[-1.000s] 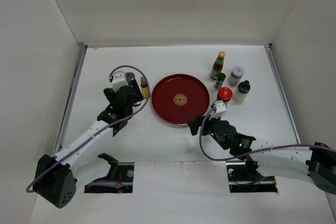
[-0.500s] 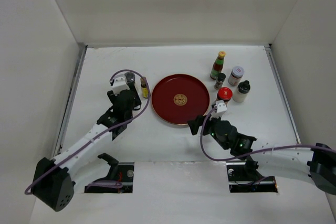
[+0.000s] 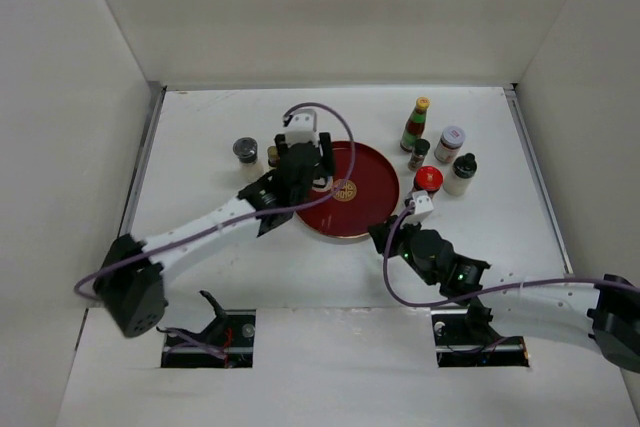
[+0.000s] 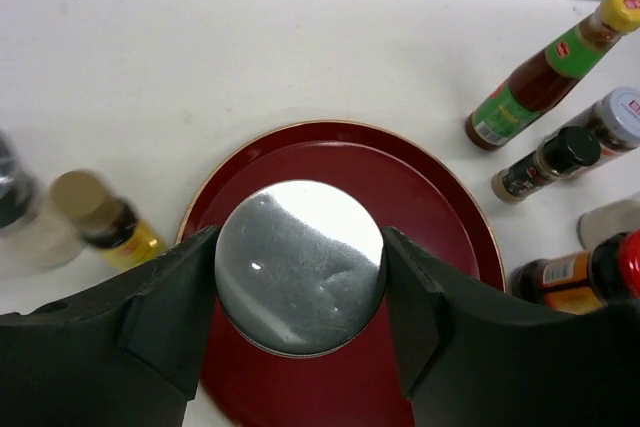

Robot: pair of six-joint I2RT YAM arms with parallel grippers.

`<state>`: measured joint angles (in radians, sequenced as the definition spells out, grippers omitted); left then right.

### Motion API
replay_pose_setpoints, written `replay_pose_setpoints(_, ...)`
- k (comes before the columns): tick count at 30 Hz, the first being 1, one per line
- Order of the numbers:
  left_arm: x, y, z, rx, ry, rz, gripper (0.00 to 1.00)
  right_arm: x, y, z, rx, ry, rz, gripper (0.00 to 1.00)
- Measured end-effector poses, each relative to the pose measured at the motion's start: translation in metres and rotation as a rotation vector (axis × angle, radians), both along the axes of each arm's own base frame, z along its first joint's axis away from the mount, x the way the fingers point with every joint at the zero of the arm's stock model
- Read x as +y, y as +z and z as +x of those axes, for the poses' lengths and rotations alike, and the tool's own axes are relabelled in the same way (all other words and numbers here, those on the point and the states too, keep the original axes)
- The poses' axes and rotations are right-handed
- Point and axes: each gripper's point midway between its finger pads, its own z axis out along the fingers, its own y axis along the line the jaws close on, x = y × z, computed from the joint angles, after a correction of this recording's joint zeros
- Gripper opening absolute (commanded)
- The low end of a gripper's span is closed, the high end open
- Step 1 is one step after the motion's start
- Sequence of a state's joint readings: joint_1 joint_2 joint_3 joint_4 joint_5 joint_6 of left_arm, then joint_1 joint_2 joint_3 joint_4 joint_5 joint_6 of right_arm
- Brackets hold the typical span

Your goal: Organize the condiment bottles

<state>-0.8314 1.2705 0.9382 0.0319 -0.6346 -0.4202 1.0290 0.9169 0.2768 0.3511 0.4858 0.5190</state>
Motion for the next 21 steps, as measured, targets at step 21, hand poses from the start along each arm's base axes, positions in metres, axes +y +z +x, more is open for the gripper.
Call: replay_pose_setpoints(21, -0.052, -0.075, 0.13, 0.064, -0.039, 0.049, 0.63, 0.002, 0.003, -0.002, -0.006, 0.008, 0.006, 0.37)
